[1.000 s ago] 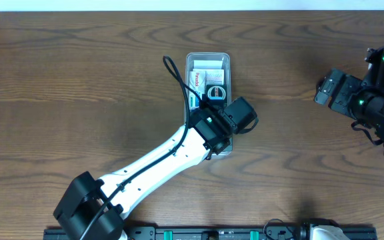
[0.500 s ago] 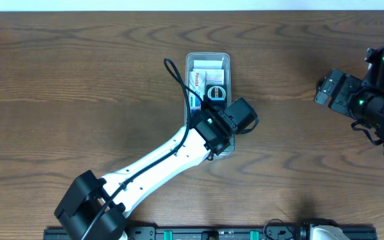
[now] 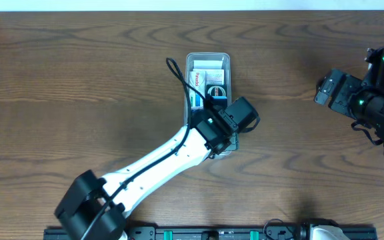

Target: Pack container

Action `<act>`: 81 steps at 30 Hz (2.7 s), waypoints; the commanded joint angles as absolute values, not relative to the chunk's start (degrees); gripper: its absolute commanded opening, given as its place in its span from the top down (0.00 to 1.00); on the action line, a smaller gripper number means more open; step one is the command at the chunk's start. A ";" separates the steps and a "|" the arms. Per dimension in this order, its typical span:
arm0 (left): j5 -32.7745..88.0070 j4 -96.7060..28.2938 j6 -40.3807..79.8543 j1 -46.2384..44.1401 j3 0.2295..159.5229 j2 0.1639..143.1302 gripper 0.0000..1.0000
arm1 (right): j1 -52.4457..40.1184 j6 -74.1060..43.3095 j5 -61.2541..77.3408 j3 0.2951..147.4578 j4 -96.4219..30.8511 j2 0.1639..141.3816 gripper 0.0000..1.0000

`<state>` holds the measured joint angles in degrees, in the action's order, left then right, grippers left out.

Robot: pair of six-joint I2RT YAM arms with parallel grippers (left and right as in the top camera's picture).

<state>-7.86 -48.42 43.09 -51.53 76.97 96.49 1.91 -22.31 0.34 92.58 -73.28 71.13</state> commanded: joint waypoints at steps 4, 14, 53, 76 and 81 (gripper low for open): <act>-11.73 -49.60 34.54 -49.10 80.29 84.77 0.20 | 2.61 -21.58 -0.23 92.99 -73.30 70.94 0.01; -15.27 -57.80 14.85 -27.42 80.27 70.39 0.17 | 2.61 -21.58 -0.23 92.99 -73.30 70.94 0.01; -0.36 -35.11 -5.56 -3.64 58.15 47.40 0.02 | 2.61 -21.56 -0.23 92.99 -73.30 70.94 0.01; -0.40 -25.50 -1.41 -1.30 18.79 16.03 0.02 | 2.61 -21.56 -0.23 92.99 -73.30 70.94 0.01; -0.40 -24.27 -1.41 -1.30 14.63 11.88 0.02 | 2.61 -21.56 -0.23 92.99 -73.30 70.94 0.01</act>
<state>-1.17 -24.95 -2.15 -1.61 16.14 14.26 1.91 -22.31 0.36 92.58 -73.28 71.13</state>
